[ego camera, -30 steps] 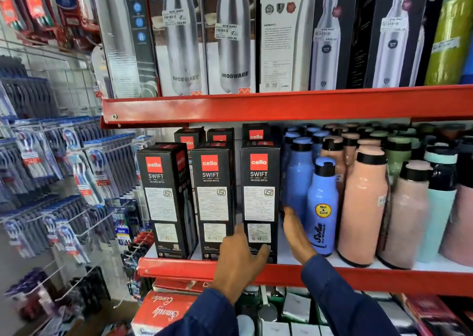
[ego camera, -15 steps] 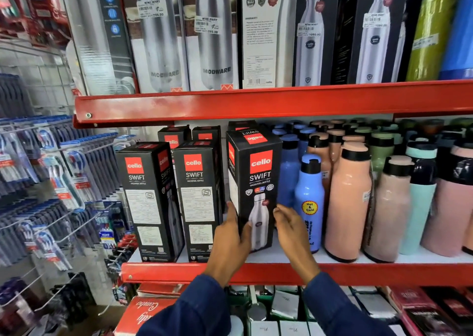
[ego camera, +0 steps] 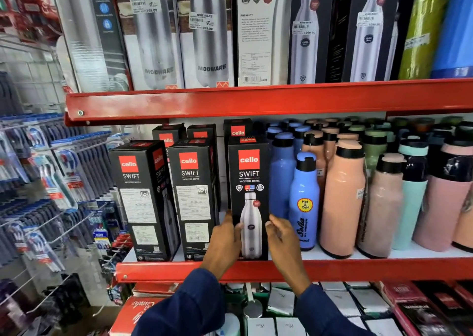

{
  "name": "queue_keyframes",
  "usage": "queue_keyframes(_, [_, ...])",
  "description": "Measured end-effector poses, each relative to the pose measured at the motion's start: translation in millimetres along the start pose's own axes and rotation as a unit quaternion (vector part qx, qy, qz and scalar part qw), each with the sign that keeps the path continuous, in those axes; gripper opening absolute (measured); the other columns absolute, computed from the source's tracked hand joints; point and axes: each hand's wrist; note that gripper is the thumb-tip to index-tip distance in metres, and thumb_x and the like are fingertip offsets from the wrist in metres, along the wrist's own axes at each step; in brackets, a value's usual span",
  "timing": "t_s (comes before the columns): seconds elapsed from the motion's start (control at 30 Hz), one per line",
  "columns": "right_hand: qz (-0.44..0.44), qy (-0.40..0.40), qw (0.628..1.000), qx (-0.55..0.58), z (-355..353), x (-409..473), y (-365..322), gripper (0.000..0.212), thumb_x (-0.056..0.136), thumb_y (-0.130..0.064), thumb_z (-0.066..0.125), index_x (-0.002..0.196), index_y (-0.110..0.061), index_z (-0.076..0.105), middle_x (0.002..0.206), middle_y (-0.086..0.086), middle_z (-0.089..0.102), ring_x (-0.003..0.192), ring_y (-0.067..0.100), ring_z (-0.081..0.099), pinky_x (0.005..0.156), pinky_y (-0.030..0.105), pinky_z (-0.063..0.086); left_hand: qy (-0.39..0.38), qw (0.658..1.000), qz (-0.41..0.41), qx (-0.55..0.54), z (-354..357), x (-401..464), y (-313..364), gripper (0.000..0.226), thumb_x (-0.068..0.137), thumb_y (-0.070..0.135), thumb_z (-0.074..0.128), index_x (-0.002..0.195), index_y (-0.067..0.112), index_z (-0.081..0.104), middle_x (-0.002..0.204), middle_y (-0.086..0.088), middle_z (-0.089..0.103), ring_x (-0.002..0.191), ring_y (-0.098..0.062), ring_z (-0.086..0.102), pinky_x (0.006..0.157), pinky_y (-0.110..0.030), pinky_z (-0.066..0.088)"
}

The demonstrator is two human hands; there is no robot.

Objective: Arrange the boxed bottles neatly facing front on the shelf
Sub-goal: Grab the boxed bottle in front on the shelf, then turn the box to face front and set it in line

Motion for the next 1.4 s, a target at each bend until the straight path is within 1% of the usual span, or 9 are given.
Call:
queue_keyframes(0.23, [0.016, 0.003, 0.999, 0.038, -2.9, -7.6, -4.1, 0.039, 0.092, -0.008, 0.055, 0.131, -0.013, 0.056, 0.118, 0.005, 0.060, 0.096, 0.011, 0.061, 0.076, 0.004, 0.040, -0.024, 1.000, -0.007, 0.016, -13.3, -14.1, 10.5, 0.056, 0.103, 0.027, 0.047, 0.150, 0.001, 0.029, 0.073, -0.009, 0.065, 0.057, -0.022, 0.059, 0.049, -0.026, 0.039])
queue_keyframes(0.33, [-0.014, 0.081, 0.994, 0.068, -6.5, -22.4, -12.4, 0.036, 0.090, -0.004, 0.056, 0.122, -0.017, 0.062, 0.113, 0.002, 0.065, 0.092, 0.009, 0.064, 0.074, 0.005, 0.045, -0.015, 0.999, 0.016, 0.031, -30.7, -31.3, 11.7, 0.042, 0.097, 0.031, 0.057, 0.128, 0.004, 0.054, 0.080, -0.010, 0.071, 0.075, -0.029, 0.070, 0.062, -0.030, 0.051])
queue_keyframes(0.4, [-0.042, 0.109, 0.989, 0.090, -6.0, -34.9, -23.4, 0.033, 0.089, -0.004, 0.056, 0.112, -0.025, 0.066, 0.109, -0.006, 0.069, 0.092, 0.005, 0.065, 0.074, 0.006, 0.048, 0.022, 0.998, 0.030, 0.051, -47.7, -45.7, 8.8, 0.034, 0.094, 0.035, 0.062, 0.113, 0.009, 0.069, 0.088, -0.005, 0.078, 0.073, -0.016, 0.073, 0.068, -0.024, 0.059])
queue_keyframes(0.47, [-0.058, 0.075, 0.989, 0.110, 0.8, -45.2, -35.0, 0.029, 0.090, -0.008, 0.055, 0.107, -0.027, 0.068, 0.104, -0.012, 0.072, 0.091, 0.001, 0.067, 0.074, 0.006, 0.048, 0.085, 0.993, 0.029, 0.075, -69.0, -54.6, 2.8, 0.036, 0.091, 0.039, 0.064, 0.110, 0.010, 0.074, 0.094, -0.003, 0.081, 0.062, -0.004, 0.070, 0.063, -0.012, 0.056])
queue_keyframes(0.63, [-0.005, -0.136, 0.986, 0.097, 43.0, -58.1, -52.2, 0.039, 0.099, -0.027, 0.043, 0.138, -0.023, 0.049, 0.135, -0.001, 0.061, 0.113, -0.014, 0.054, 0.085, -0.004, 0.036, 0.147, 0.970, -0.035, 0.193, -105.3, -46.8, -17.8, 0.038, 0.091, 0.045, 0.062, 0.087, 0.008, 0.062, 0.049, 0.005, 0.050, 0.042, -0.012, 0.045, 0.054, -0.030, 0.043])
queue_keyframes(0.8, [0.035, -0.168, 0.978, 0.117, 76.2, -53.4, -61.9, 0.048, 0.101, -0.030, 0.032, 0.149, -0.026, 0.028, 0.153, -0.014, 0.033, 0.136, -0.005, 0.030, 0.109, 0.015, 0.022, 0.112, 0.981, -0.063, 0.149, -99.2, -39.9, -27.6, 0.061, 0.086, 0.041, 0.066, 0.127, -0.002, 0.049, 0.069, -0.006, 0.066, 0.075, -0.032, 0.069, 0.063, -0.032, 0.045])
queue_keyframes(1.0, [0.023, -0.146, 0.976, 0.162, 82.0, -48.5, -74.4, 0.043, 0.099, -0.021, 0.032, 0.131, -0.050, 0.036, 0.112, -0.057, 0.040, 0.106, -0.039, 0.035, 0.083, -0.012, 0.026, 0.116, 0.992, -0.041, 0.030, -90.0, -36.7, -35.5, 0.079, 0.079, 0.033, 0.075, 0.144, 0.009, 0.039, 0.107, -0.008, 0.076, 0.092, -0.024, 0.073, 0.085, -0.035, 0.058])
queue_keyframes(1.13, [0.031, -0.139, 0.970, 0.194, 82.2, -52.2, -71.3, 0.048, 0.098, -0.027, 0.031, 0.146, -0.028, 0.032, 0.141, -0.029, 0.039, 0.119, -0.027, 0.037, 0.095, -0.004, 0.030, 0.137, 0.990, -0.024, -0.009, -90.8, -41.2, -40.8, 0.093, 0.070, 0.039, 0.084, 0.146, 0.014, 0.037, 0.120, -0.006, 0.073, 0.098, -0.023, 0.072, 0.091, -0.039, 0.058])
queue_keyframes(1.4, [-0.035, -0.115, 0.968, 0.218, 69.1, -62.2, -95.5, 0.046, 0.093, -0.026, 0.028, 0.133, -0.032, 0.051, 0.131, -0.014, 0.061, 0.122, -0.004, 0.054, 0.100, 0.011, 0.042, 0.208, 0.972, -0.003, -0.110, -103.2, -47.3, -38.8, 0.103, 0.055, 0.054, 0.089, 0.139, 0.027, 0.037, 0.130, 0.003, 0.065, 0.116, -0.016, 0.065, 0.099, -0.038, 0.054])
Point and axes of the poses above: each hand's wrist, its own x-axis towards the middle knuckle, its own z-axis out of the palm, y = z × x
